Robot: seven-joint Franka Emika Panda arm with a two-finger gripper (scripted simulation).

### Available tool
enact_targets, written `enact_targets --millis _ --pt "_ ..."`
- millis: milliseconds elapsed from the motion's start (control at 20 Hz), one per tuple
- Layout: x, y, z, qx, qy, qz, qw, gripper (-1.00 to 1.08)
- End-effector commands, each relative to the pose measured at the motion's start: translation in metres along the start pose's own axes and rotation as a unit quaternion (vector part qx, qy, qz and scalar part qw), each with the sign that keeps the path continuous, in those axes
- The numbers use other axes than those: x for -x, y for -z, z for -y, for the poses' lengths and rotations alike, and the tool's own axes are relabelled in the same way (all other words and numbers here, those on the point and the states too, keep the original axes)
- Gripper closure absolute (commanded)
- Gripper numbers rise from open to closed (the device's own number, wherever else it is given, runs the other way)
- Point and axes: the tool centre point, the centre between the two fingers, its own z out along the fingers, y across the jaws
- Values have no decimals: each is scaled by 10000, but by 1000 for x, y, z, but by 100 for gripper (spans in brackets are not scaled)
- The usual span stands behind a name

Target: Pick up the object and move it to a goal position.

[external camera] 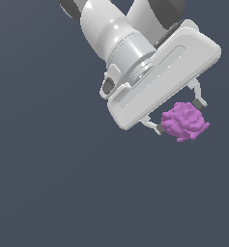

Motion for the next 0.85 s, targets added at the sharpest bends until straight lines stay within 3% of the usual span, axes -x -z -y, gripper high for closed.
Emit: enact_targets --millis 0,400,800 --pt "-7 7 12 -183 86 -60 9998 108" --pt "-20 22 36 -598 275 -175 9977 108" --pt "-23 27 44 -744 338 -195 9965 108"
